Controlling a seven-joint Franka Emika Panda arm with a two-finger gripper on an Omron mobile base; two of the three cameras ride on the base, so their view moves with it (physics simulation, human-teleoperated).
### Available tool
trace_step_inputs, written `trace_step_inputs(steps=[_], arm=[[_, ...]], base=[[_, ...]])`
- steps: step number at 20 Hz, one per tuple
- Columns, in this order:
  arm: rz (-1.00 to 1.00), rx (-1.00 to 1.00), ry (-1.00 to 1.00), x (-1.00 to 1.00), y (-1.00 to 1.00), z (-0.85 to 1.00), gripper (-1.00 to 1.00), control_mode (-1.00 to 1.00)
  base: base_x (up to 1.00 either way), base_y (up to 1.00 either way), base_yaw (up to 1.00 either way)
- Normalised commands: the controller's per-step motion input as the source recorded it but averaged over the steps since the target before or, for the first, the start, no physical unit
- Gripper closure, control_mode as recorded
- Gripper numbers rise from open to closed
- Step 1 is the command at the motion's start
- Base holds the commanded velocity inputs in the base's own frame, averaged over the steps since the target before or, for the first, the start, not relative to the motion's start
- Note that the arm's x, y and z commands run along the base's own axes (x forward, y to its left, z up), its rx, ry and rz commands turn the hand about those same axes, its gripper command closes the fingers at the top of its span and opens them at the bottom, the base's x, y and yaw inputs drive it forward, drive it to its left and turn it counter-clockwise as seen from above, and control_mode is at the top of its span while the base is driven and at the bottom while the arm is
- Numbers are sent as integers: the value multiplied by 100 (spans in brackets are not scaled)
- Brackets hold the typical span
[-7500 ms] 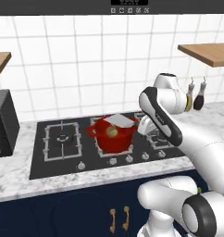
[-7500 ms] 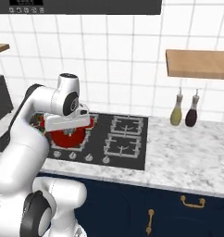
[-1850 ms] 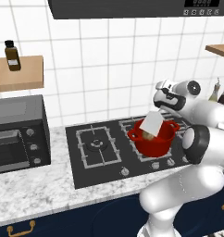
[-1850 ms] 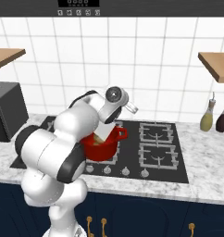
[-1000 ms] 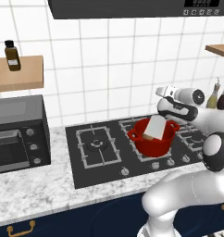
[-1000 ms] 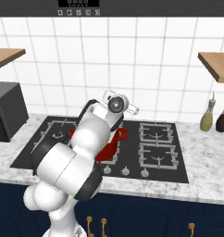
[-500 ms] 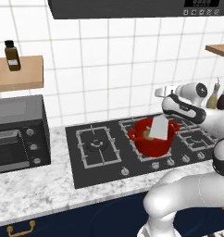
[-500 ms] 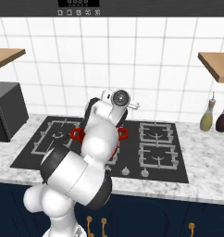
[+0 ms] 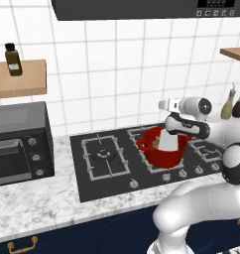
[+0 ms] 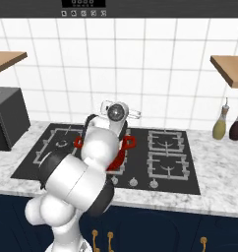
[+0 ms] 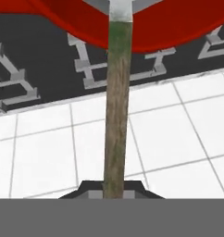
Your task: Put the potato and onion in the pot. Retrieve the spatula and lightly stir the vegetables in the pot.
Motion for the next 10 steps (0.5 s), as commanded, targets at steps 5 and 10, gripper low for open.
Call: trace_step_inputs(steps=[5,10], arm=[[-28,-2,-22,3,12,-5,100,-100],[-20,-4,-4,0,0,40,100,-100]], base=[[0,0,0],[0,0,0]])
